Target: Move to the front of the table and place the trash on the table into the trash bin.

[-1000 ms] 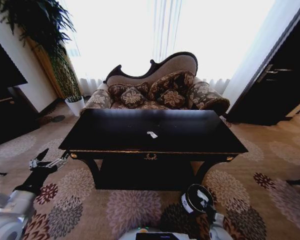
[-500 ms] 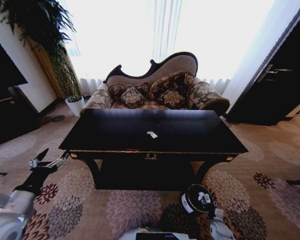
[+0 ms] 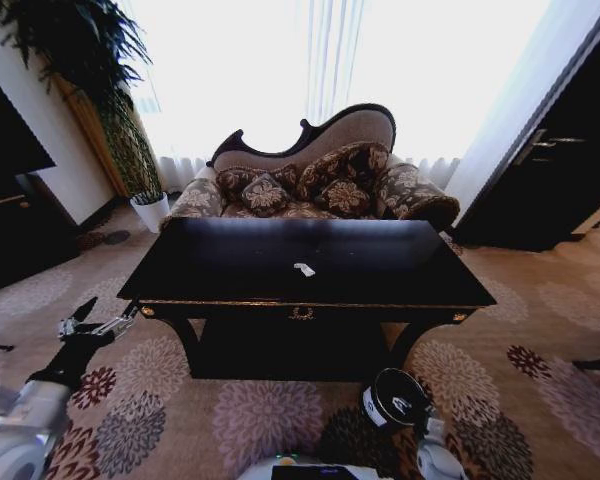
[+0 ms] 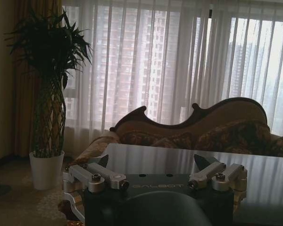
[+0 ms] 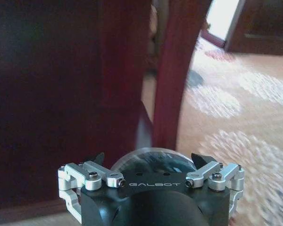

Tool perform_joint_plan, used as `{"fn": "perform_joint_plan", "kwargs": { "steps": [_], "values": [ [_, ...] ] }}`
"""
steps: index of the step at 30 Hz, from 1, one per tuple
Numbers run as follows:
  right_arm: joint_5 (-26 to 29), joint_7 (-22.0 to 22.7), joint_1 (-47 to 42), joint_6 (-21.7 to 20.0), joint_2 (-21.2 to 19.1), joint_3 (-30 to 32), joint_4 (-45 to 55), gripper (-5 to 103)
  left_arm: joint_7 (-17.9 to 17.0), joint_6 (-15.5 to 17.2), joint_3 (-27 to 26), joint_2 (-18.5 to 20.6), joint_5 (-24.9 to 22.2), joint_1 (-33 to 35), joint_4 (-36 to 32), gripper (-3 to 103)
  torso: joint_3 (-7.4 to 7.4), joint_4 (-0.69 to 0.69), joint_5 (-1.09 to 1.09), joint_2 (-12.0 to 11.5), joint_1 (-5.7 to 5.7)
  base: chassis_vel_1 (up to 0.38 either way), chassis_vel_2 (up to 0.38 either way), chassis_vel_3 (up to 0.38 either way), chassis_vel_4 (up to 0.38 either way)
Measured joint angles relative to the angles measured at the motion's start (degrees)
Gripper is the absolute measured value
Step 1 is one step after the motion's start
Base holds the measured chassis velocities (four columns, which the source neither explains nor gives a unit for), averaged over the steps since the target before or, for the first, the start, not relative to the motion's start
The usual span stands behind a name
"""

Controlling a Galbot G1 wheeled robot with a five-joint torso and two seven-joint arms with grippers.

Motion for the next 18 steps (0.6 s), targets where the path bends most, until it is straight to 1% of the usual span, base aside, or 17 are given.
{"fn": "perform_joint_plan", "kwargs": {
  "steps": [2, 6, 7, 11, 15, 17, 18],
  "values": [
    [0.0, -0.2, -1.1, 0.1, 0.4, 0.3, 2.0, 100, 0.0, 0.0, 0.0, 0.0, 0.0, 0.0, 0.0, 100, 0.00, 0.00, 0.00, 0.0, 0.00, 0.000, 0.000, 0.000, 0.000],
    [-1.1, -0.4, -7.1, 1.1, 3.0, 2.4, 12.2, 100, 0.0, 0.0, 0.0, 0.0, 0.0, 0.0, 0.0, 100, 0.00, 0.00, 0.00, 0.0, 0.00, 0.000, 0.000, 0.000, 0.000],
    [-1.1, -0.4, -7.1, 1.1, 3.0, 2.4, 12.2, 100, 0.0, 0.0, 0.0, 0.0, 0.0, 0.0, 0.0, 100, 0.00, 0.00, 0.00, 0.0, 0.00, 0.000, 0.000, 0.000, 0.000],
    [-1.3, -0.5, -13.0, 2.4, 4.6, 4.7, 19.6, 100, 0.0, 0.0, 0.0, 0.0, 0.0, 0.0, 0.0, 100, -0.01, 0.00, 0.00, 0.0, 0.00, 0.000, 0.000, 0.000, 0.000],
    [-1.7, -0.4, -16.4, 3.5, 5.4, 6.2, 23.5, 100, 0.0, 0.0, 0.0, 0.0, 0.0, 0.0, 0.0, 100, -0.01, 0.00, 0.00, 0.0, 0.00, 0.000, 0.000, 0.000, 0.000],
    [-1.6, -0.4, -20.4, 4.3, 6.2, 7.8, 28.7, 100, 0.0, 0.0, 0.0, 0.0, 0.0, 0.0, 0.0, 100, 0.00, 0.00, 0.00, 0.0, 0.00, 0.000, 0.000, 0.000, 0.000],
    [-1.6, -0.4, -20.4, 4.3, 6.2, 7.8, 28.7, 100, 0.0, 0.0, 0.0, 0.0, 0.0, 0.0, 0.0, 100, 0.00, 0.00, 0.00, 0.0, 0.00, 0.000, 0.000, 0.000, 0.000]
  ]
}}
